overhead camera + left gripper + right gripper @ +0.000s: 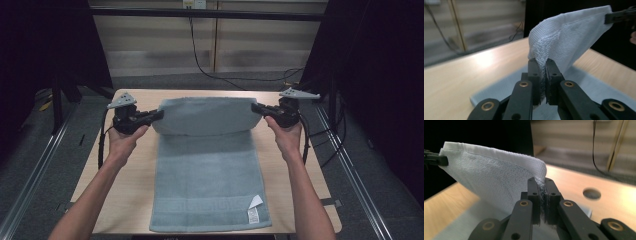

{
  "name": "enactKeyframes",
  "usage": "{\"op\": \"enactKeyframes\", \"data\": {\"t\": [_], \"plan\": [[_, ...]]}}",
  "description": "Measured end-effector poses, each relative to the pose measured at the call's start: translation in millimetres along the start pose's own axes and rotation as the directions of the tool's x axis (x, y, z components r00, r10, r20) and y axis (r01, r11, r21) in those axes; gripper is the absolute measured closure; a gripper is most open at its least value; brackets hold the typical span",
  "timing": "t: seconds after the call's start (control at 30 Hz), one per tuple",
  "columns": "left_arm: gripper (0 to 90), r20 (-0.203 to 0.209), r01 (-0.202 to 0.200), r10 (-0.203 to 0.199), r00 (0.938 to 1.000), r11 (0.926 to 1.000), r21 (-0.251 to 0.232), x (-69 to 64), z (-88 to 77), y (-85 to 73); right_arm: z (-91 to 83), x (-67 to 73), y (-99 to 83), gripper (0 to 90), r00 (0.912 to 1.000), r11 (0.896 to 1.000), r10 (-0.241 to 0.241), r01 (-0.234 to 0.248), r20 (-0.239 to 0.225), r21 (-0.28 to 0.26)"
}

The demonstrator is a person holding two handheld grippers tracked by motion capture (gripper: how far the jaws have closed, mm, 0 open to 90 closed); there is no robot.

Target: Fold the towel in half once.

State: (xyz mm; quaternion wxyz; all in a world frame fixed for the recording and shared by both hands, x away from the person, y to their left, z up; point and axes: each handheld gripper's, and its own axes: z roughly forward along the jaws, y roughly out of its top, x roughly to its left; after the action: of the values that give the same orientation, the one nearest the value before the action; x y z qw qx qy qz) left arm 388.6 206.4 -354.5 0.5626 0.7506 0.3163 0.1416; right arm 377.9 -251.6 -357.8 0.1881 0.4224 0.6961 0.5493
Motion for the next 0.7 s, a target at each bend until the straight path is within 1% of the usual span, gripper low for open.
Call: {"op": "enactKeyframes", "data": {"t": [0.03,0.07,0.1,0.13,0.2,0.23,0.3,0.33,0.37,0.4,0.43,0.47,0.5,0.53,0.57,0.6,0.63,0.67,0.7], "plan": [[84.9,0.0,0.0,0.0,1.0,1.0,0.0,0.0,0.0,0.0,-7.1,4.4,5.6,85.7,0.9999,1.0,-0.013,0.013,-0.007,-0.014],[84.9,0.024,-0.018,0.019,0.9995,0.9994,-0.029,-11.5,-14.4,9.9,-14.3,8.9,10.4,85.7,0.9995,0.999,-0.028,0.028,-0.014,-0.023],[84.9,0.03,-0.035,0.036,0.9989,0.9986,-0.04,-17.0,-21.4,12.6,-21.6,13.2,14.1,85.7,0.999,0.999,-0.039,0.038,-0.02,-0.032],[84.9,0.036,-0.042,0.044,0.9984,0.9981,-0.046,-22.6,-27.7,13.2,-28.5,17.3,16.7,85.7,0.9984,0.998,-0.049,0.048,-0.027,-0.038],[84.8,0.051,-0.05,0.052,0.9973,0.9978,-0.043,-32.8,-37.8,8.5,-41.1,26.2,17.6,85.7,0.997,0.997,-0.065,0.064,-0.041,-0.035],[84.8,0.06,-0.051,0.053,0.9967,0.9979,-0.04,-37.7,-41.8,2.8,-46.4,30.6,15.4,85.7,0.996,0.997,-0.074,0.072,-0.05,-0.031],[84.4,0.094,-0.044,0.046,0.9945,0.9987,-0.026,-47.0,-48.4,-14.7,-56.3,40.2,6.2,85.7,0.9935,0.995,-0.099,0.099,-0.056,-0.008],[84.3,0.107,-0.038,0.04,0.9934,0.9991,-0.018,-52.0,-51.0,-25.7,-61.3,44.3,-0.8,85.7,0.9927,0.995,-0.102,0.102,-0.065,-0.002],[84.2,0.119,-0.052,0.052,0.9915,0.9986,-0.005,-56.9,-53.2,-37.0,-65.4,47.8,-8.8,85.7,0.9918,0.995,-0.102,0.102,-0.077,0.007],[84.0,0.132,-0.052,0.05,0.99,0.9986,0.008,-61.1,-53.8,-48.7,-69.2,51.6,-17.5,85.7,0.9915,0.994,-0.103,0.105,-0.079,0.024],[83.9,0.139,-0.049,0.044,0.9894,0.9982,0.034,-64.2,-54.3,-59.9,-72.9,55.2,-27.2,85.6,0.991,0.993,-0.107,0.11,-0.08,0.036],[83.9,0.147,-0.049,0.04,0.9884,0.9969,0.061,-66.8,-53.9,-70.8,-75.8,58.1,-37.4,85.5,0.9906,0.993,-0.101,0.106,-0.093,0.054],[83.9,0.15,-0.052,0.038,0.988,0.9947,0.088,-68.4,-53.1,-81.6,-78.8,61.1,-47.7,85.3,0.9902,0.991,-0.101,0.109,-0.096,0.078],[83.8,0.159,-0.045,0.027,0.9869,0.9929,0.11,-69.6,-51.7,-92.6,-82.1,64.3,-58.4,85.1,0.99,0.988,-0.111,0.12,-0.087,0.101],[83.7,0.168,-0.044,0.02,0.9857,0.9896,0.137,-70.0,-50.5,-103.3,-84.7,65.9,-70.1,85.1,0.9907,0.988,-0.096,0.107,-0.096,0.112],[83.5,0.168,-0.043,0.015,0.9857,0.9861,0.16,-70.6,-49.1,-113.4,-86.0,67.2,-82.6,85.1,0.991,0.988,-0.07,0.084,-0.114,0.126],[83.2,0.165,-0.035,0.005,0.9863,0.9829,0.181,-70.4,-47.6,-123.1,-86.0,69.3,-95.1,84.8,0.9914,0.984,-0.063,0.081,-0.115,0.161],[82.8,0.171,-0.023,-0.011,0.9853,0.9802,0.197,-70.2,-46.8,-132.2,-86.1,71.3,-106.6,84.7,0.9918,0.975,-0.078,0.097,-0.101,0.199],[82.6,0.178,-0.018,-0.02,0.9839,0.9783,0.206,-70.7,-46.5,-140.8,-87.4,72.2,-116.7,84.4,0.9923,0.971,-0.071,0.092,-0.101,0.222]]}}
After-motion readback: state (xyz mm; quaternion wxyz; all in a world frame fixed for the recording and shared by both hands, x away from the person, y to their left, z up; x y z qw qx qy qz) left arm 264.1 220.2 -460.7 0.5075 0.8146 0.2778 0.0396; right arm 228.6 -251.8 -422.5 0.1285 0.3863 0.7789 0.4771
